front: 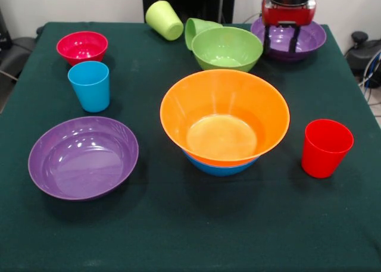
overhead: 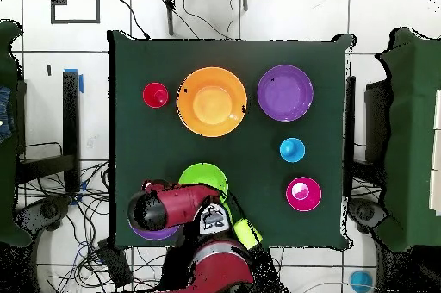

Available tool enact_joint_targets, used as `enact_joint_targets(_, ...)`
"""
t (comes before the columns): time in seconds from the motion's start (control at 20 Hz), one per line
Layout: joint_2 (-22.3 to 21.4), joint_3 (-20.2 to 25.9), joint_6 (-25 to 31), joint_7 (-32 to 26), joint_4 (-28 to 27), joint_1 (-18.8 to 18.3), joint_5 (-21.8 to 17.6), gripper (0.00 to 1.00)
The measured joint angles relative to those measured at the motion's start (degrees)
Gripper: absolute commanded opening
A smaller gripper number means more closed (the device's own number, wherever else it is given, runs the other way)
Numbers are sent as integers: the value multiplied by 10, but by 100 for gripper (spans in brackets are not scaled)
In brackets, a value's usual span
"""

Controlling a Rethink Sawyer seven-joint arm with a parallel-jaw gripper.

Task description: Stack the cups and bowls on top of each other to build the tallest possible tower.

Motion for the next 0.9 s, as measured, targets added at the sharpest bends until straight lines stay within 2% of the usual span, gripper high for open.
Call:
enact_joint_targets(0.05, 11, 6, -21, 0, 17, -19, 0, 100)
enact_joint_targets(0.3, 48, 21, -71, 0, 37, -62, -7, 100)
enact_joint_targets(0.65, 99, 26, -102, 0, 53, -77, -14, 100)
enact_joint_targets(0.9, 104, 28, -103, 0, 63, -77, -14, 100)
